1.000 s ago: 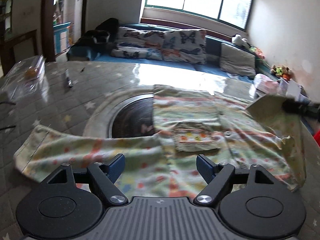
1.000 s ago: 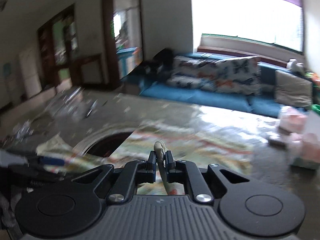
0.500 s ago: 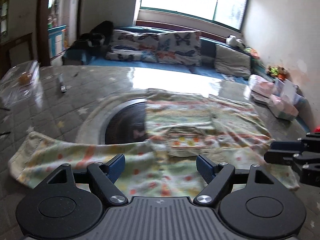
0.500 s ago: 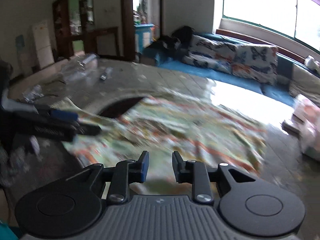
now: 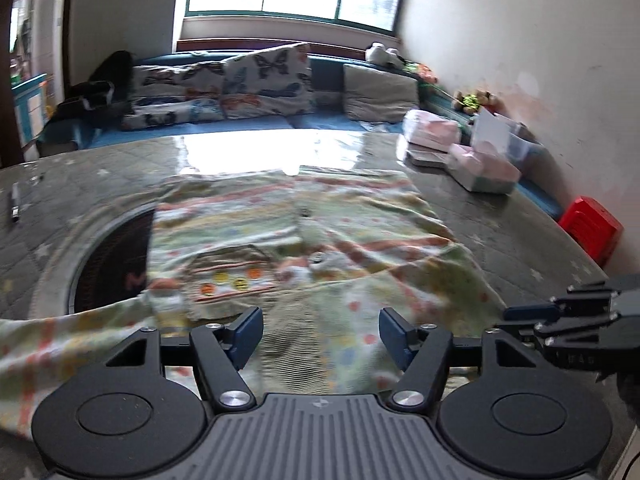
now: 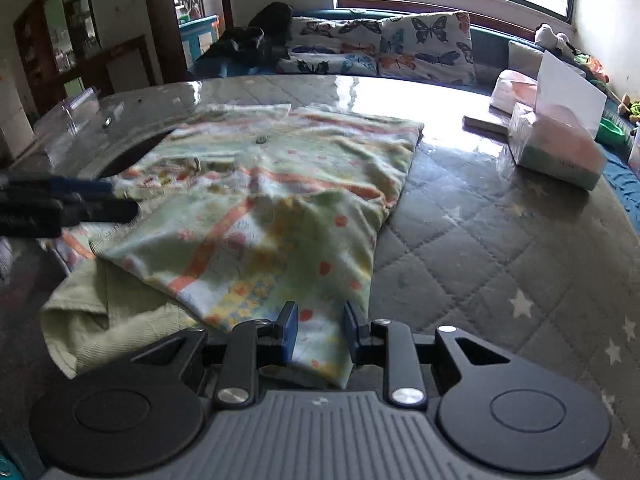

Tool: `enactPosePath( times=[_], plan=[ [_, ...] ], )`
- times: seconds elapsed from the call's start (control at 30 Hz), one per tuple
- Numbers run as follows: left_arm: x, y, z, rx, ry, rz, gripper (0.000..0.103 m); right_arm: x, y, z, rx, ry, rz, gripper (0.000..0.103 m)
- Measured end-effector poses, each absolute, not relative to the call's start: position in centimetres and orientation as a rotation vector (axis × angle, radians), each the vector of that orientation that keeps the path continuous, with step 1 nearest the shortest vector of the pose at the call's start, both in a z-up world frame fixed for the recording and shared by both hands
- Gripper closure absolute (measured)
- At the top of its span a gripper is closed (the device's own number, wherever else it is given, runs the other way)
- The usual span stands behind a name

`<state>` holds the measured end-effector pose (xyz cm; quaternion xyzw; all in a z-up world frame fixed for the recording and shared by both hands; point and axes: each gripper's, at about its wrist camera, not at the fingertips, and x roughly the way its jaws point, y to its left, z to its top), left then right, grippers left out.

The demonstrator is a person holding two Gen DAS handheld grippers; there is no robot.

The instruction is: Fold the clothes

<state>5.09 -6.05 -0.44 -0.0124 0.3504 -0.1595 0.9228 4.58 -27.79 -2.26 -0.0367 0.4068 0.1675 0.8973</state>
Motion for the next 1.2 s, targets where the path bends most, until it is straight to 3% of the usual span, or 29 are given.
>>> enactPosePath(
  times=[0.53,0.6,0.7,0.73,0.77,1.0,1.2],
  plan=[
    [7.9,-4.1,-2.4,-0.106,0.835,-0.24,0.038,8.2,-29.0,-2.2,-0.025,0.78,0.329,0.078],
    [8.1,-4.2,-2.8,-0.113,0.848,-0.251,0.043,8.1,-29.0,-2.1,-0.022,0.776,0.328,0.078],
    [8.3,-4.4,-3.3,-0.132,0.856,-0.263,0.066,8.2,-29.2,-2.2,-0.014,0.775,0.322,0.078],
    [8.3,-4.5,-3.3,-0.135,0.853,-0.27,0.081,8.2,-29.2,-2.1,-0.014,0.773,0.323,0.078],
    [8.2,-4.4,-3.2,-0.152,0.852,-0.276,0.089,8.2,-29.2,-2.1,-0.014,0.772,0.323,0.078],
    [6.5,-4.4,-0.7,-0.14,0.754,-0.276,0.092,8.5,-28.3,-1.5,-0.034,0.734,0.345,0.078],
    [7.1,-3.7,-1.4,-0.139,0.79,-0.246,0.09,10.4,-26.8,-3.0,-0.042,0.749,0.369,0.078]
  ],
)
